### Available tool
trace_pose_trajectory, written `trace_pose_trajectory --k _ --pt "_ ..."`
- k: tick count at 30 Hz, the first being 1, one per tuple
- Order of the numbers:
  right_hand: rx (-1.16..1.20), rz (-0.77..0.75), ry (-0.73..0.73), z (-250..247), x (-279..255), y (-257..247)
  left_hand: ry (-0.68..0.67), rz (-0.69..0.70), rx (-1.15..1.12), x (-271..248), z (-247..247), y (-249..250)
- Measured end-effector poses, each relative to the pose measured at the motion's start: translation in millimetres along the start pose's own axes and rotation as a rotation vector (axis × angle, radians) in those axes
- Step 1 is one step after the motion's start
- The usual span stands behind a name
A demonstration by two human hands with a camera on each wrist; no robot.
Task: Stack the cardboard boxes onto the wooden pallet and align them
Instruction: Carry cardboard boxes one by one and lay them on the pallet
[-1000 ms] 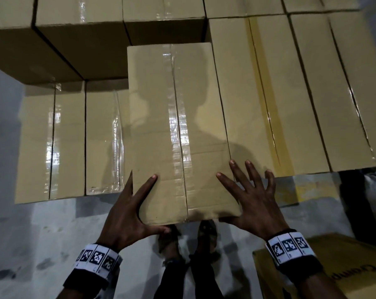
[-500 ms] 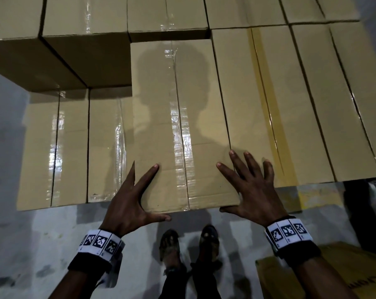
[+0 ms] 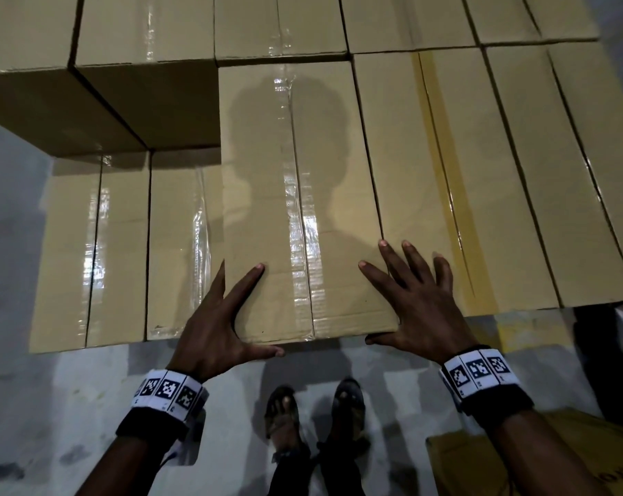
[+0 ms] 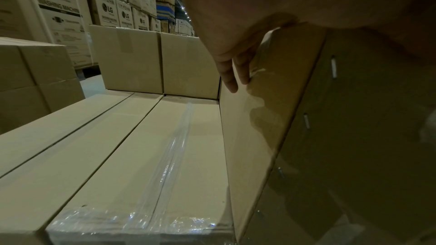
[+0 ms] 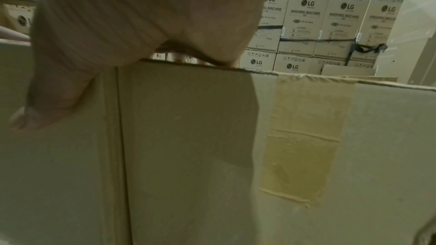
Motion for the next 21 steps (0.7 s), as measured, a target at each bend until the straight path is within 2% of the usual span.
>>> trace_pose_trajectory --k 21 --pt "-0.013 0.007 0.008 -2.0 6.3 2.0 0.034 -0.004 0.028 4.1 -1.7 0.7"
Point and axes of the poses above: each hand's wrist, its own x-axis towards the middle knuckle, its own z-axis out of the palm, y = z × x, the point moved 1 cm from there along x, towards the middle knuckle, and after that the axes turned 15 degrees about x, right-handed, at the moved point
